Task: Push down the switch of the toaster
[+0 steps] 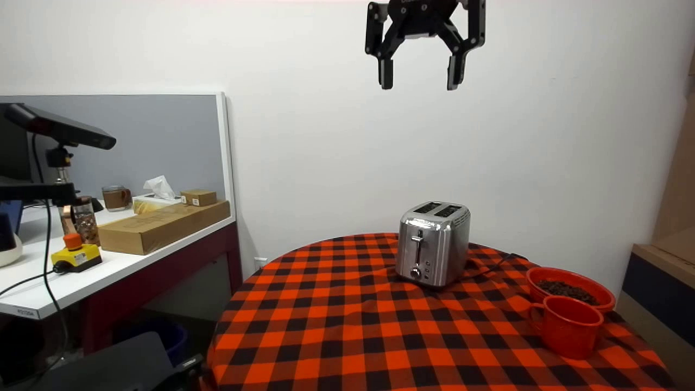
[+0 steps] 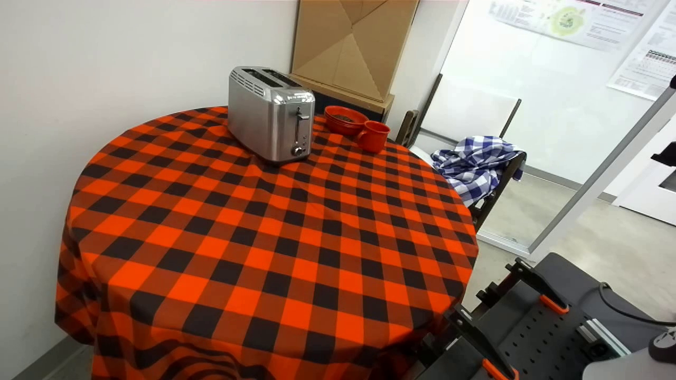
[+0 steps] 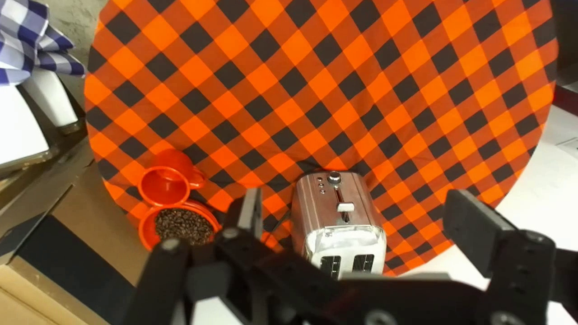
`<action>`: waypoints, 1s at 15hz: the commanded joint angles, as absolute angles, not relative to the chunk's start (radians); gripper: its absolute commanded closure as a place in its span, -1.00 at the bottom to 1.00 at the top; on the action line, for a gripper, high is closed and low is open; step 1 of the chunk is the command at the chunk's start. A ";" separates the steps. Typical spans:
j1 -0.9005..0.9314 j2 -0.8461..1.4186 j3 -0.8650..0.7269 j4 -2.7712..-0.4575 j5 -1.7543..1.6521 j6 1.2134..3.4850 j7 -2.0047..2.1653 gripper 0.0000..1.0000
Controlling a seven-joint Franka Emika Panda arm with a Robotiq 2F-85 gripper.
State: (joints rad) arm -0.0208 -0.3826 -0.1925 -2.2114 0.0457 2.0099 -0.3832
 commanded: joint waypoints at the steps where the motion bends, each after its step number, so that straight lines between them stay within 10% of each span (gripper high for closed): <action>1: 0.001 -0.267 -0.172 -2.094 0.089 2.031 -0.387 -1.00; 12: 0.003 -0.016 -0.063 -1.887 0.063 2.108 -0.307 -1.00; 13: 0.004 0.006 -0.053 -1.871 0.058 2.109 -0.294 -0.50; 15: 0.006 0.046 -0.035 -1.845 0.046 2.111 -0.276 -0.32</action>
